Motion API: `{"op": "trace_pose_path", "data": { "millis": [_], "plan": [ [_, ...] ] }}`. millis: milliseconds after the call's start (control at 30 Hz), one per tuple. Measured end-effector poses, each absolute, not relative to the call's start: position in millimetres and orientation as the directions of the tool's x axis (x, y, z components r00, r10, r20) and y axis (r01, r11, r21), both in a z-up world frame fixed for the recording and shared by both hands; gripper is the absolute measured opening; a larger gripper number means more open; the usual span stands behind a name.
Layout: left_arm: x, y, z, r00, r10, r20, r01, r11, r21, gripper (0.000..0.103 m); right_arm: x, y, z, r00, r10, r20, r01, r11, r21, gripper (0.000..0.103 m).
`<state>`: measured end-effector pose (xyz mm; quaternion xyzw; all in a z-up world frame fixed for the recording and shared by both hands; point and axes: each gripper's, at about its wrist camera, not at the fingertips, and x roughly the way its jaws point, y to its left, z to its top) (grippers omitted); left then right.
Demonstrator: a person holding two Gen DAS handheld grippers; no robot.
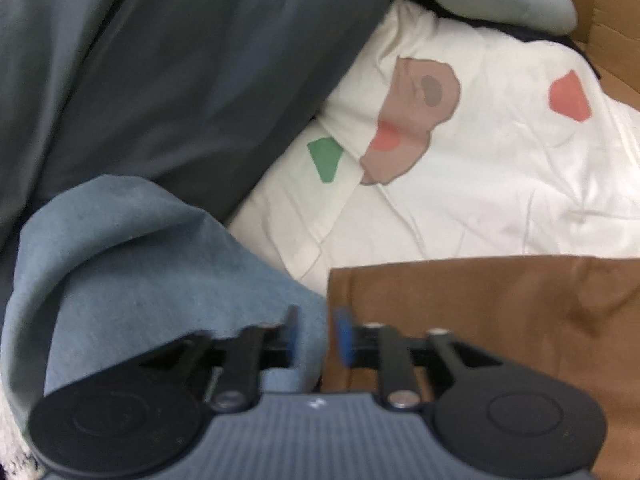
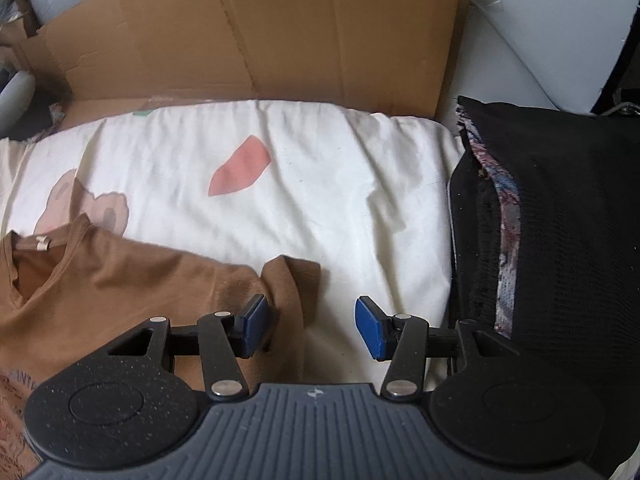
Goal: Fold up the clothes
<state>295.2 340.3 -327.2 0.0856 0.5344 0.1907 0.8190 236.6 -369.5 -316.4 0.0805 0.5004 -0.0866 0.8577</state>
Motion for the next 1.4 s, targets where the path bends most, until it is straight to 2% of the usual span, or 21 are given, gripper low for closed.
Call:
{"op": "trace_pose_path", "data": {
  "millis": [33, 167, 367, 633, 900, 1000, 1100, 1133, 1400],
  "plan": [
    [293, 338, -323, 0.373, 0.401, -0.837, -0.214, 0.915, 0.343, 0.054, 237, -372, -316, 0.486, -0.067, -0.871, 0.238, 0.969, 0.059, 0.056],
    [286, 326, -309, 0.417, 0.344, -0.841, -0.196, 0.938, 0.287, 0.064, 241, -379, -319, 0.481, -0.11, -0.87, 0.261, 0.965, 0.022, 0.055],
    [286, 296, -312, 0.448, 0.189, -0.874, -0.126, 0.981, 0.147, 0.064, 242, -380, -337, 0.452, -0.099, -0.887, 0.216, 0.976, 0.001, 0.055],
    [282, 247, -323, 0.461, 0.042, -0.887, -0.062, 0.998, 0.015, 0.065, 245, -375, -341, 0.469, 0.006, -0.883, 0.186, 0.977, 0.105, 0.055],
    [270, 222, -344, 0.448, -0.051, -0.893, -0.062, 0.994, -0.088, 0.065, 265, -371, -360, 0.44, 0.016, -0.898, 0.187, 0.976, 0.109, 0.054],
    [269, 216, -350, 0.436, -0.069, -0.897, -0.069, 0.992, -0.11, 0.065, 270, -362, -367, 0.433, 0.02, -0.901, 0.139, 0.986, 0.089, 0.049],
    [267, 210, -354, 0.433, -0.069, -0.899, -0.053, 0.993, -0.102, 0.065, 274, -349, -370, 0.423, 0.009, -0.906, 0.068, 0.997, 0.042, 0.019],
    [267, 209, -355, 0.434, -0.067, -0.898, -0.047, 0.994, -0.097, 0.065, 274, -345, -369, 0.419, 0.015, -0.908, 0.051, 0.998, 0.039, 0.004],
    [266, 205, -359, 0.442, -0.075, -0.894, -0.047, 0.993, -0.106, 0.065, 258, -355, -345, 0.444, -0.037, -0.895, 0.117, 0.993, 0.017, 0.003]
  ]
}}
